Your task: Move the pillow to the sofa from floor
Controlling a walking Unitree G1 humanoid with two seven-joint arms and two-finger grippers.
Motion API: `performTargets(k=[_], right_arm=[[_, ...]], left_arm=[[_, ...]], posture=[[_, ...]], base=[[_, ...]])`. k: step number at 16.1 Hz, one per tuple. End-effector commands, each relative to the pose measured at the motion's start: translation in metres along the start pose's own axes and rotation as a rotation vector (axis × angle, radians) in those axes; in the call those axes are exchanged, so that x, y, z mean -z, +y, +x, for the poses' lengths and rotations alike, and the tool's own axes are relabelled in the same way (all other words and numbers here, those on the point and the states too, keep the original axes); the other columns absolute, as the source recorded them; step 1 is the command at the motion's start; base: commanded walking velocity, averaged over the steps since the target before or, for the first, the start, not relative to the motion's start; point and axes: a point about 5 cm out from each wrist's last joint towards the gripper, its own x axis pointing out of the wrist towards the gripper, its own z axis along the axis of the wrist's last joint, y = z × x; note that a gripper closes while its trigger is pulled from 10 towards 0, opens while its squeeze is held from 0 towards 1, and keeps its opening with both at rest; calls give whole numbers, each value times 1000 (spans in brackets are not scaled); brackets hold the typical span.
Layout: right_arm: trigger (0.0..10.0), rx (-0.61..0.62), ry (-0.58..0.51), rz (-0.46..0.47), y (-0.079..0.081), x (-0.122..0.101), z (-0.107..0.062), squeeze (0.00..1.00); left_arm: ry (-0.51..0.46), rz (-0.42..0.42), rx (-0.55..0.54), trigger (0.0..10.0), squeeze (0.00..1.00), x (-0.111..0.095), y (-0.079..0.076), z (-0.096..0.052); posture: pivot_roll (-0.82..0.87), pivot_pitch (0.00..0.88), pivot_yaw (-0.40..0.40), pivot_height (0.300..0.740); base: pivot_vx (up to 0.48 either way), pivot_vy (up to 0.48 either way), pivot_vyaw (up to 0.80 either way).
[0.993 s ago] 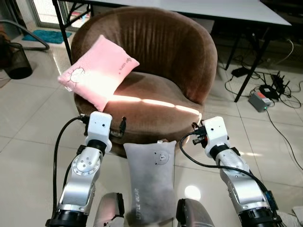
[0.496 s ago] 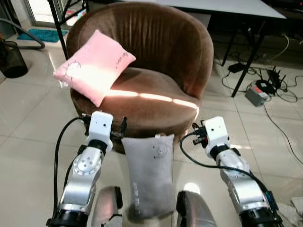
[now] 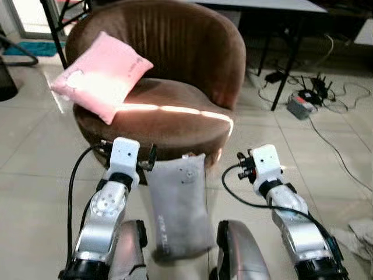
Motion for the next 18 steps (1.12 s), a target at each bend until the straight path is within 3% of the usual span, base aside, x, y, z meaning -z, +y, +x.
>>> performTargets(k=[1, 5, 6, 7, 8, 9, 10, 14, 16, 18], right_arm=[[10000, 13, -12, 12, -4, -3, -1, 0], [10000, 7, 8, 13, -3, -1, -1, 0], [10000, 6, 8, 13, -3, 0, -1, 0], [10000, 6, 8, 14, -3, 0, -1, 0], [10000, 5, 8, 15, -3, 0, -2, 0], [10000, -5, 14, 6, -2, 1, -2, 0], [10000, -13, 16, -1, 0, 1, -2, 0], [10000, -18, 15, 0, 1, 1, -4, 0], [10000, -18, 19, -17, 0, 3, -7, 0], [10000, -26, 29, -30, 3, 7, -12, 0]], left_arm=[[-5, -10, 1, 10000, 0, -3, -1, 2], [42, -82, -47, 10000, 0, 5, 5, 2], [40, -89, -51, 10000, 318, 5, 7, 2], [40, -93, -55, 10000, 439, 5, 8, 2], [41, -99, -59, 10000, 761, 5, 8, 2], [50, -114, -64, 10000, 1000, 7, 9, 2], [33, -168, -39, 10000, 1000, 7, 8, 2], [152, -122, -144, 10000, 1000, 22, 28, 12], [146, -143, -144, 10000, 1000, 21, 33, 17], [202, -154, -180, 10000, 1000, 31, 37, 25]], posture=[[-42, 11, -53, 538], [-43, 8, -55, 538], [-43, 8, -56, 538], [-43, 7, -56, 538], [-43, 6, -56, 538], [-42, 7, -59, 538], [-43, 8, -62, 538], [-53, 19, -61, 538], [-58, 31, -60, 538], [-64, 53, -64, 538]], base=[[0, 0, 0], [0, 0, 0], [0, 0, 0], [0, 0, 0], [0, 0, 0], [0, 0, 0], [0, 0, 0], [0, 0, 0], [0, 0, 0], [0, 0, 0]])
